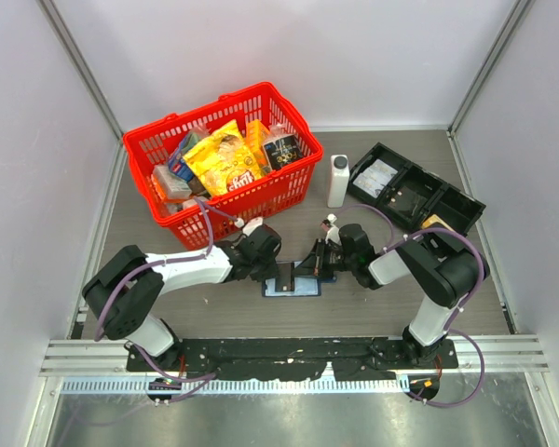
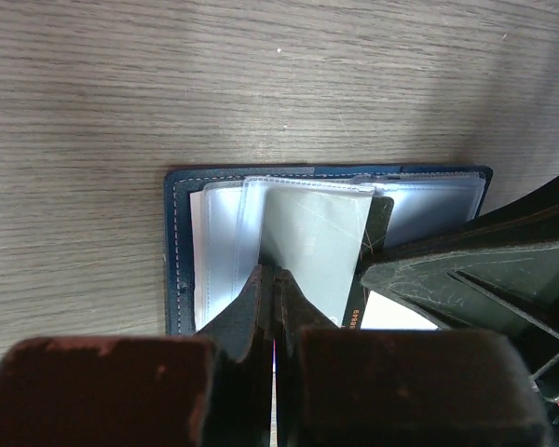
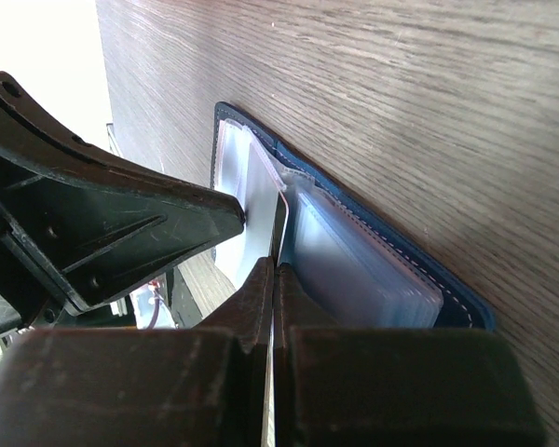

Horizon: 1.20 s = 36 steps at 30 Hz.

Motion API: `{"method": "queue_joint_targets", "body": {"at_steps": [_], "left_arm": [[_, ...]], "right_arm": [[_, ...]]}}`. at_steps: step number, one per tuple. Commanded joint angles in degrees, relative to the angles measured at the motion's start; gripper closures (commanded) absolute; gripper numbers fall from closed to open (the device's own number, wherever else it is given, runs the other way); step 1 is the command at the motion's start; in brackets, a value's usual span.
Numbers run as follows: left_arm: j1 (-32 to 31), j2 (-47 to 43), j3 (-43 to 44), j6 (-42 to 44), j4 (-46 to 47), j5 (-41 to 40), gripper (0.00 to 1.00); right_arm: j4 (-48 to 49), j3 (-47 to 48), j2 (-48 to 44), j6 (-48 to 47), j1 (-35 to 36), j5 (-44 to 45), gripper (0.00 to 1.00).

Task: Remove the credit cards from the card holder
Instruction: Remove the credit card from the card holder.

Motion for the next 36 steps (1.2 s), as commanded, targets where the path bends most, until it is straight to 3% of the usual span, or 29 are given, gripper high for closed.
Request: {"method": "queue_joint_targets", "body": {"at_steps": [1,12,16,19,25,30,36], "left_arm": [[1.22,1.26,-1.88,-1.34,-1.42,0.39,1.00],[1.49,1.78,-1.97,-1.17,-1.33,1.44,1.00],[1.49,1.96,-1.79,-0.73,-0.98,1.88,1.00],[1.40,2.13,-1.71,-0.47,-0.72,2.32,1.00],[1.49,2.39,-1.53,-0.03,-0.37,2.85,1.00],[1.49,2.13,-1.79,-0.11,-0.54,2.67,1.00],[1.49,2.04,-2.06,-0.11,-0.28,2.59,1.00]], "right_arm": [[-3.66,-0.67,-1.85,-2.27,-1.33,1.91,0.99],[-4.45,-1.29,-3.62,-0.95,-3.53,0.51,0.99],[-4.37,0.38,-2.04,-1.13,-3.45,-0.72,0.81],[-4.45,2.05,-0.81,-1.56,-3.27,-1.07,0.76],[-5.15,3.81,2.01,-2.53,-2.83,-1.25,0.77],[-7.26,3.64,1.23,-4.02,-3.27,-0.73,0.99],[-9.02,-0.93,-6.15,-3.77,-8.27,1.91,0.99]]}}
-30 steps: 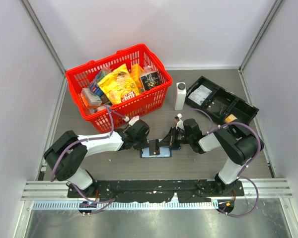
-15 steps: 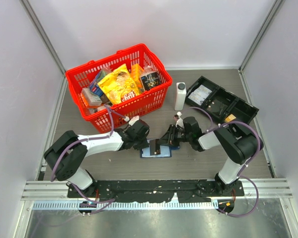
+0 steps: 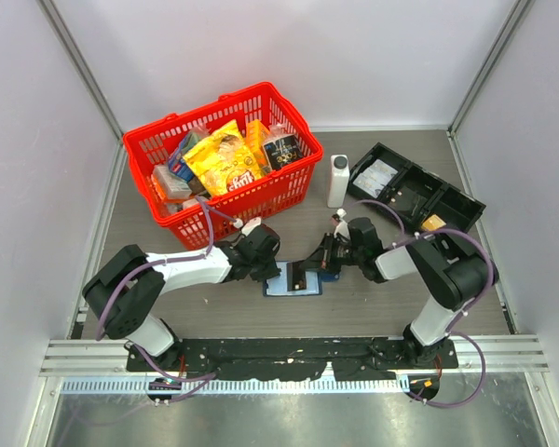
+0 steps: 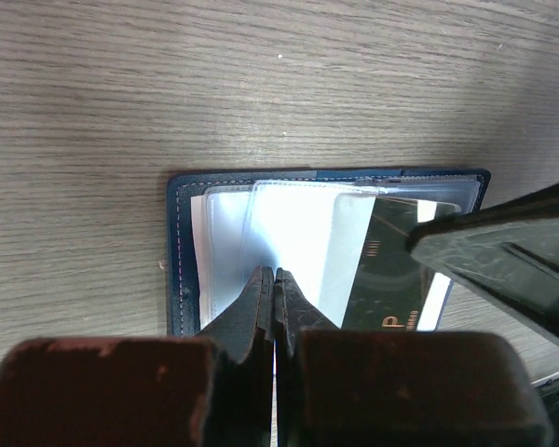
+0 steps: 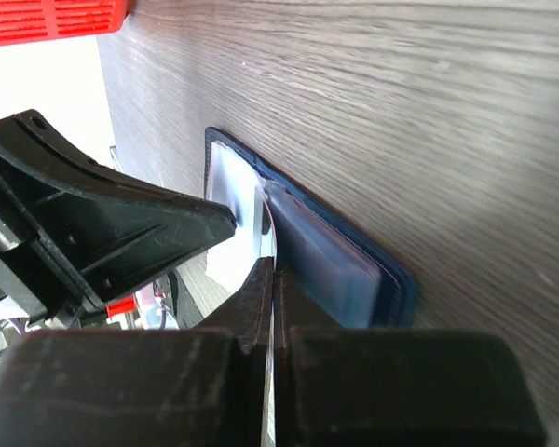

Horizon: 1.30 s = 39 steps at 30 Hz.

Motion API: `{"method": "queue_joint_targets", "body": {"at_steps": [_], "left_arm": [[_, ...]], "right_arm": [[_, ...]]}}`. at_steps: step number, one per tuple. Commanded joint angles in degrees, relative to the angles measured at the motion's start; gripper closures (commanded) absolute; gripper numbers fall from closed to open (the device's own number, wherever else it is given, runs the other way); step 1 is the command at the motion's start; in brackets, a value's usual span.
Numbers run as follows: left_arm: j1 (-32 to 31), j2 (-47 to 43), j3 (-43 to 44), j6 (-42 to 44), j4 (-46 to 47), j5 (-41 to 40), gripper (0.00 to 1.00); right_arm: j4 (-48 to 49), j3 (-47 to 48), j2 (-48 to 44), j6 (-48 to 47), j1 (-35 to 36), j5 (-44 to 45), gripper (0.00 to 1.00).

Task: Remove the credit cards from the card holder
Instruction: Remove the credit card from the card holder, then place the credit card in the storage box.

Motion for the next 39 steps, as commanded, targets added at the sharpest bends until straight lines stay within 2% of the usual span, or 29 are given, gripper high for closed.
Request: {"method": "queue_joint_targets", "body": {"at_steps": [1,10,11,18,20,21,27,33,36,39], "left_arm": [[0.63,1.78,-1.25,1.39,-1.81,1.32,1.00],[0.72,-1.37,-1.78,2.45,0.30,0.70,1.00],[0.72,-2.34,-1.60,2.88,0.48,0.35,0.98],[0.63,-11.30,1.03,5.35,4.60,-0.62,0.56],[0.55,-14.99,0.69,5.61,8.63,0.17,0.35],[0.63,-16.40,0.08,5.61,10.91,0.87,0.29],[0.28,-22.56,-4.93,4.39,28.92,6.14,0.08],[-1.65,-21.43,-5.82,4.82,41.85,10.37,0.06],[-2.70,-19.58,-4.94,5.70,44.42,10.72,0.06],[-3.06,-17.30,-4.85,5.26,48.45,11.60,0.12]], "right_arm": [[-3.49,-4.25,-7.12,-1.84,-4.17,4.56,0.99],[-11.13,-7.16,-23.30,-0.96,-7.16,10.97,0.99],[-11.84,-7.16,-26.27,-0.87,-7.16,11.76,0.99],[-10.97,-8.21,-41.74,4.75,-7.25,16.07,0.99],[-10.96,-8.21,-45.61,6.07,-7.25,17.30,0.99],[-10.96,-8.22,-46.94,6.94,-7.25,17.74,0.99],[-8.86,-9.62,-56.96,12.12,-7.25,21.52,0.99],[-3.06,-10.76,-61.62,16.17,-7.25,21.61,0.99],[-1.56,-11.03,-62.68,17.67,-7.25,21.79,0.99],[-0.59,-11.29,-63.47,18.46,-7.16,21.52,0.99]]}}
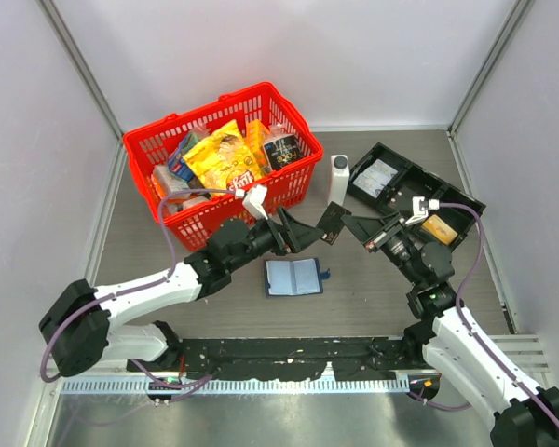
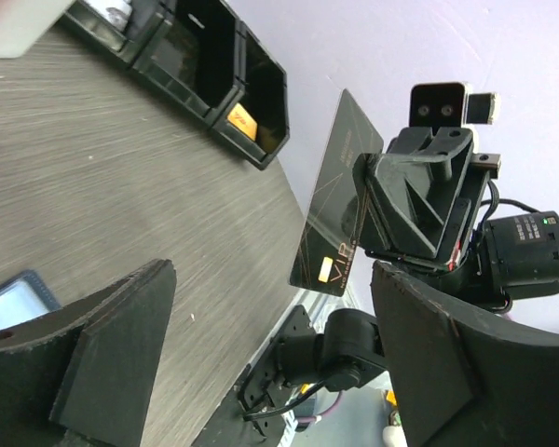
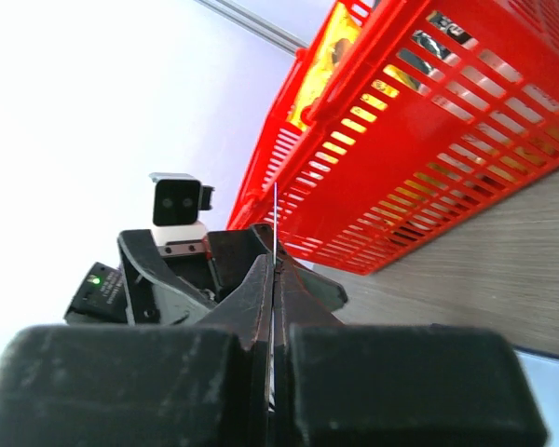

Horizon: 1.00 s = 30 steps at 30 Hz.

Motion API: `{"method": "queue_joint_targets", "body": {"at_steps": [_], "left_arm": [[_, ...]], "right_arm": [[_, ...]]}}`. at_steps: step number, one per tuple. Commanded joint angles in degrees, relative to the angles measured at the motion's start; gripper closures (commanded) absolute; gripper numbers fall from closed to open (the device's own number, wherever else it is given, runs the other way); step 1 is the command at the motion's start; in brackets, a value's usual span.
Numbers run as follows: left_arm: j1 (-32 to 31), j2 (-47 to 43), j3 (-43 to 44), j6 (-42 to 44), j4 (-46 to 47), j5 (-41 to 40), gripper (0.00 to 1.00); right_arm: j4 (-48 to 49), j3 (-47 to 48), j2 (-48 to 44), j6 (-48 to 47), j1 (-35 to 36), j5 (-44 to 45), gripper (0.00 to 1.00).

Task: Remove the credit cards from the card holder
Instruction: Place the credit card in the storage box.

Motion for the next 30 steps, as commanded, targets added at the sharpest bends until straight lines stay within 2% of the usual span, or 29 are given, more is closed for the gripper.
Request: {"method": "queue_joint_targets", "body": {"at_steps": [1,5,6,8,12,14,16,18,20,21,22,23,24,25,29,30], "left_arm": [[-0.89,3.05,0.96,0.30,12.35,2.55,0.16],[-1.25,5.34,1.14,-0.40,15.70,3.52,0.27],[-1.25,5.52,1.05,-0.49,16.84,3.69,0.33],[-1.42,6.05,0.96,-0.41,18.69,3.78,0.47],[-1.51,6.40,0.52,-0.23,20.54,3.61,0.85],[-1.42,5.96,0.43,0.47,20.02,3.61,1.00],[-1.25,4.83,0.43,1.87,17.83,3.69,1.00],[-0.63,3.16,0.61,3.71,14.06,4.74,1.00],[0.86,1.14,1.22,6.08,8.97,6.94,1.00],[1.65,0.26,2.01,7.75,5.02,8.43,1.00],[2.52,-0.88,2.89,9.59,0.72,10.01,1.00],[3.23,-1.85,4.03,11.79,-3.33,11.68,1.00],[3.85,-2.91,5.34,14.51,-8.06,13.17,1.00],[4.20,-3.96,6.66,17.15,-12.20,14.67,1.00],[4.55,-6.34,13.07,31.12,-30.65,18.10,1.00],[4.55,-6.69,14.83,33.67,-35.05,19.24,1.00]], "right_arm": [[5.48,-0.73,-1.66,2.88,-0.10,1.11,0.99],[6.97,-1.70,-2.28,3.93,-0.01,1.11,0.99],[7.15,-1.79,-2.28,4.02,0.07,1.02,0.99],[7.33,-1.79,-2.11,3.85,-0.01,0.58,0.99],[7.77,-2.23,-2.19,3.76,0.07,-0.03,0.99],[7.77,-2.41,-2.19,3.32,-0.10,-0.56,0.99],[7.77,-1.97,-1.58,1.40,-0.10,-2.66,0.91],[5.76,-0.83,-0.70,-1.58,-0.10,-6.52,0.69],[1.81,0.84,-0.26,-5.79,-0.10,-9.24,0.54],[-0.82,2.06,-0.08,-7.65,-0.10,-10.48,0.52],[-1.45,2.60,-0.08,-11.84,-0.02,-13.97,0.43],[-3.37,3.82,-0.08,-13.54,-0.01,-15.57,0.39],[-5.92,4.88,-0.34,-17.82,-0.10,-17.24,0.35],[-13.95,7.67,-0.96,-20.30,-0.02,-17.52,0.32],[-32.35,14.80,-2.28,-37.16,-0.10,-17.70,0.31],[-33.70,15.52,-2.19,-38.59,-0.10,-18.92,0.31]]}}
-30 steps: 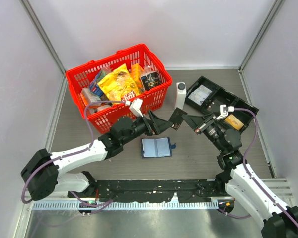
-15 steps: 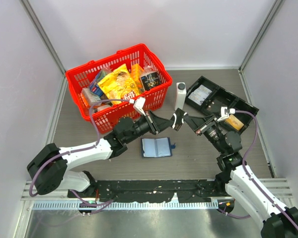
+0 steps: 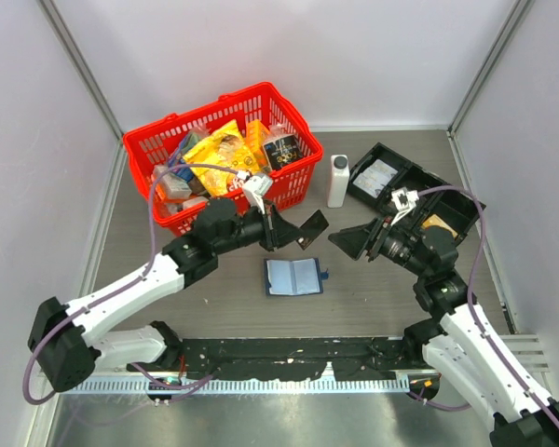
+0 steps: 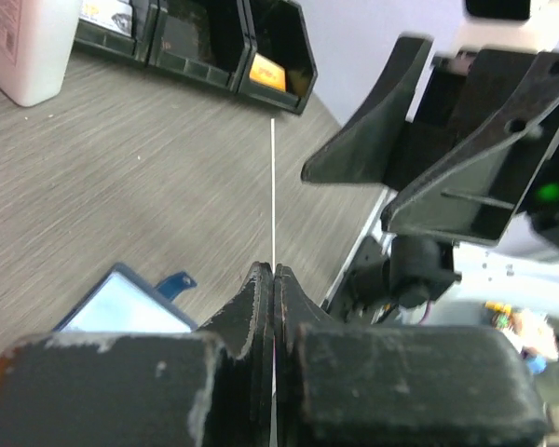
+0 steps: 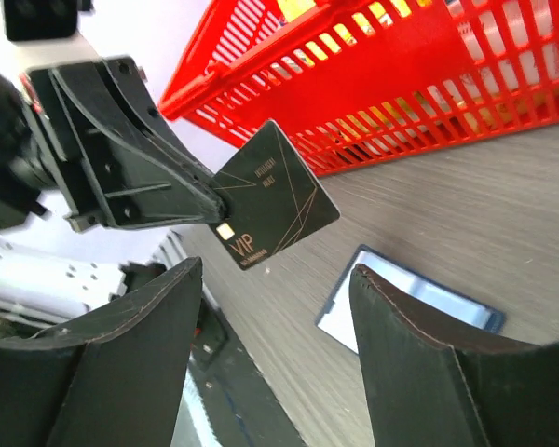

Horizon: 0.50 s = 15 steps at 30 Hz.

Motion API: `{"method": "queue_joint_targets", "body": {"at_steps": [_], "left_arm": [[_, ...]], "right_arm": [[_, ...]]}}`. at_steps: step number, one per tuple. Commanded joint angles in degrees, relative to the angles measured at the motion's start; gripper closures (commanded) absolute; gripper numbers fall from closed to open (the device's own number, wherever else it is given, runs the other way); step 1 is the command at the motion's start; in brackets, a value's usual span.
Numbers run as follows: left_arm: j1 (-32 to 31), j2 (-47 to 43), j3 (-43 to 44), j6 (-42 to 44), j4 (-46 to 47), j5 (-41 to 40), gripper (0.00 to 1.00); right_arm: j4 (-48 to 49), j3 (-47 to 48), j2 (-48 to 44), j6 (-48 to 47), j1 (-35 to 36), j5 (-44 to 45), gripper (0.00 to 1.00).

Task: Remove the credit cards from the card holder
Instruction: Place the credit card in the storage box.

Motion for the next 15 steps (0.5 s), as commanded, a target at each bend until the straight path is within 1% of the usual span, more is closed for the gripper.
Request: {"method": "queue_joint_targets", "body": {"at_steps": [1,2,5,7,12,15], "left_arm": [[0.10,-3.44,8.16,18.40,-22.02,8.66,1.00],[0.10,-3.70,9.64,20.96,-25.43,10.60,1.00],[0.10,-3.88,12.64,26.15,-31.24,13.95,1.00],[0.10,-3.44,14.31,29.05,-33.97,17.28,1.00],[0.10,-0.72,17.57,31.96,-35.74,26.94,1.00],[0.10,1.56,19.32,32.93,-36.09,29.95,1.00]], "right_arm": [[-18.03,8.76,-1.52,-20.69,0.20,-5.70,0.31],[-19.10,9.74,-0.99,-22.11,0.20,-7.54,0.31],[-22.62,13.25,0.50,-27.29,0.12,-11.24,0.32],[-22.63,14.49,0.86,-28.71,0.12,-15.27,0.34],[-17.63,15.46,2.44,-27.84,0.20,-22.23,0.37],[-15.07,15.28,3.76,-26.09,0.29,-26.35,0.41]]}}
